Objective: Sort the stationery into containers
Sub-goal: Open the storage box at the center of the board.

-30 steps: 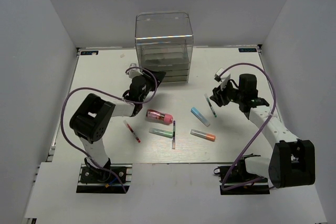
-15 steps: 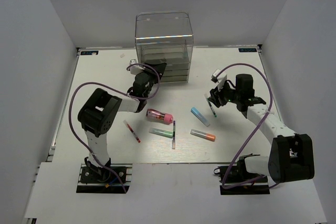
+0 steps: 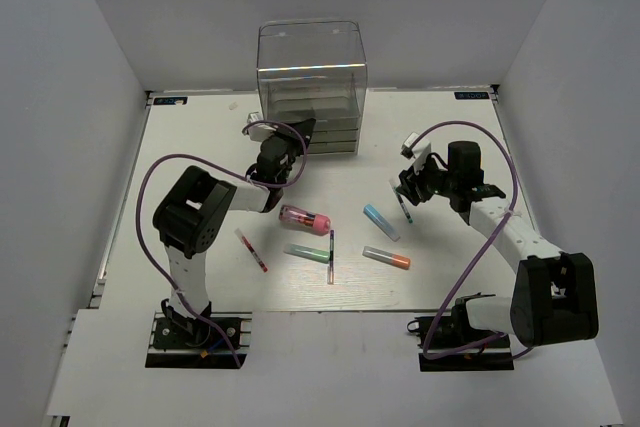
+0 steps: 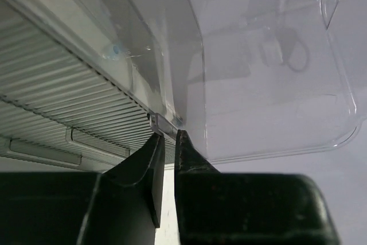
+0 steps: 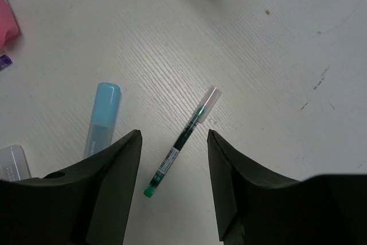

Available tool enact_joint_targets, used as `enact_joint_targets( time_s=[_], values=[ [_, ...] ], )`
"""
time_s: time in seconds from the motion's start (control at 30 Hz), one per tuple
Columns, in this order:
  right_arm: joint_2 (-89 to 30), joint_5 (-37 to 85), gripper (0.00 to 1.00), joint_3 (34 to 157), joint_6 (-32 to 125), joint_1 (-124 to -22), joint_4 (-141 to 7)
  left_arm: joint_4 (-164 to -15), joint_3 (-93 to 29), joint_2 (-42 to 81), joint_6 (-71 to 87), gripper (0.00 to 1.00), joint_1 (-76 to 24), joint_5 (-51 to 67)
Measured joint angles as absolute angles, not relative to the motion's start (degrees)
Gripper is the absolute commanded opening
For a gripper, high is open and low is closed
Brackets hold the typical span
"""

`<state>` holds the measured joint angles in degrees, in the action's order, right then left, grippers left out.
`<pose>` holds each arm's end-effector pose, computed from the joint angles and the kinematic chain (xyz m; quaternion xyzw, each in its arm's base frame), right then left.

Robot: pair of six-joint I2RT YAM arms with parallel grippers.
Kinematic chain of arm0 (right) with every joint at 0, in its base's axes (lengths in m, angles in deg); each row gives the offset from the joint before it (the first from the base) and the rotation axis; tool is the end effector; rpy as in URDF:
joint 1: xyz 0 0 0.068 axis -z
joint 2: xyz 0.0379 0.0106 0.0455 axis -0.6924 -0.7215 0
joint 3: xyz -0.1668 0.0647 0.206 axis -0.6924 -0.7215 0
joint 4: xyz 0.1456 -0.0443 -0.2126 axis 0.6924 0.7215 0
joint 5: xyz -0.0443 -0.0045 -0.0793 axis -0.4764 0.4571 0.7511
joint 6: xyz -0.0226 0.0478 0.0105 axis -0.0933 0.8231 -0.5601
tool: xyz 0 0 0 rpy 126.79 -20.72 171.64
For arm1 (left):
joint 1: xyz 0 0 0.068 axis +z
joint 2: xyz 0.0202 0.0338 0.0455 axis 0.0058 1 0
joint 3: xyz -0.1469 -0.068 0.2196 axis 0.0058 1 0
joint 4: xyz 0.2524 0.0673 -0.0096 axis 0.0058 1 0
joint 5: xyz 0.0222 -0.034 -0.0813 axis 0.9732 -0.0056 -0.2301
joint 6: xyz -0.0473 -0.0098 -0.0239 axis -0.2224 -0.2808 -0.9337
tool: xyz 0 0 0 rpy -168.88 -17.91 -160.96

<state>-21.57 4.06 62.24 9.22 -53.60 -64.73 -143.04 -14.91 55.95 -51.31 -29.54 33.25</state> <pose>0.2650 0.0626 0.2351 -0.4018 0.7622 0.1256 0.4917 0.3621 -0.1962 0.1827 -0.3418 0.6277 -0.4640 0.5232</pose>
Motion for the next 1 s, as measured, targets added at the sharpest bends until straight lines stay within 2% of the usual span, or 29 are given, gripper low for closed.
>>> enact_joint_targets(
  time_s=[0.07, 0.23, 0.63, 0.77, 0.83, 0.9, 1.0],
  values=[
    [-21.57, 4.1, 0.56, 62.24, 9.11, -53.6, -64.71, -143.12, -14.87, 55.95, -51.77, 0.08, -29.52, 33.55],
    [-21.57, 4.08, 0.56, 62.24, 8.61, -53.73, -64.64, -144.87, -13.71, 55.92, -52.19, 0.06, -29.43, 33.66],
    [-21.57, 3.29, 0.56, 62.24, 7.64, -54.89, -64.62, -142.9, -10.26, 48.65, -47.58, 0.07, -30.19, 33.07],
    [-21.55, 3.29, 0.56, 62.24, 7.62, -55.15, -64.6, -143.12, -9.88, 47.18, -45.76, 0.13, -30.28, 33.07],
    [-21.5, 3.31, 0.56, 62.24, 7.6, -55.26, -64.6, -143.14, -9.88, 46.85, -44.91, 0.23, -30.28, 33.07],
    [-21.42, 3.34, 0.56, 62.24, 7.51, -55.44, -64.6, -143.32, -9.88, 46.7, -43.84, 0.27, -30.28, 32.96],
    [-21.39, 3.31, 0.57, 62.24, 7.34, -55.53, -64.6, -143.63, -9.88, 46.44, -41.61, 0.39, -30.48, 32.59]
  ],
)
